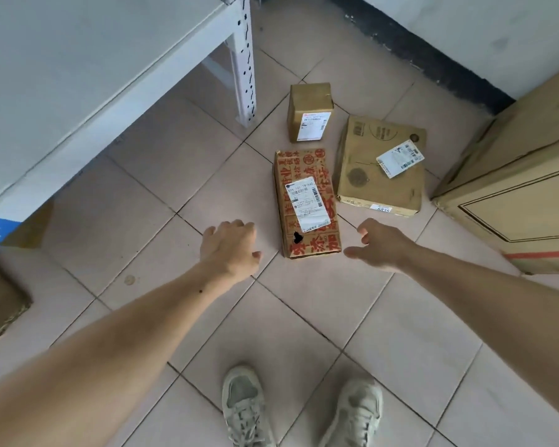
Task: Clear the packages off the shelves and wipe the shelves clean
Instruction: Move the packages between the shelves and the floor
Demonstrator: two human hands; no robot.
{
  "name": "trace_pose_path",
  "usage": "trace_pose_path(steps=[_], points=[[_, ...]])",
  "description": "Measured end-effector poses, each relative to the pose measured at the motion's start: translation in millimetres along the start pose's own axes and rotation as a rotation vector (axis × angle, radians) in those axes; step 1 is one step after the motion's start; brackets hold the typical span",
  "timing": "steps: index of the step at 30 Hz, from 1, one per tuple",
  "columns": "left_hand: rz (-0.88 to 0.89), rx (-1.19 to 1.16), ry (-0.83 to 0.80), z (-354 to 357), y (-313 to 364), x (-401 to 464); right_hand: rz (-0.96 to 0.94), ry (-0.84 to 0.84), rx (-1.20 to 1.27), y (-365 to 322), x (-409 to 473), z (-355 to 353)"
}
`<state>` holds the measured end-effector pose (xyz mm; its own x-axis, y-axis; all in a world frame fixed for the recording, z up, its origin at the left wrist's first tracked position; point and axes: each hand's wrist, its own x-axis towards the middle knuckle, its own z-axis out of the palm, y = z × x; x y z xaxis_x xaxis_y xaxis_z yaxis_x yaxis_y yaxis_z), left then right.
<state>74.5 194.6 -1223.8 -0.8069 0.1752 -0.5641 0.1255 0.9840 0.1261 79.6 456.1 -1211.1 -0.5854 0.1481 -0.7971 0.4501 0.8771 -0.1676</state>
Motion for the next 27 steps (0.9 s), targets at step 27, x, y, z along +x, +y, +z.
trace_pose_path(steps=[27], points=[[-0.186,-1.138,-0.318,145.9,62.7,133.0,-0.206,-0.231,0.483,39.0,190.1,62.5]])
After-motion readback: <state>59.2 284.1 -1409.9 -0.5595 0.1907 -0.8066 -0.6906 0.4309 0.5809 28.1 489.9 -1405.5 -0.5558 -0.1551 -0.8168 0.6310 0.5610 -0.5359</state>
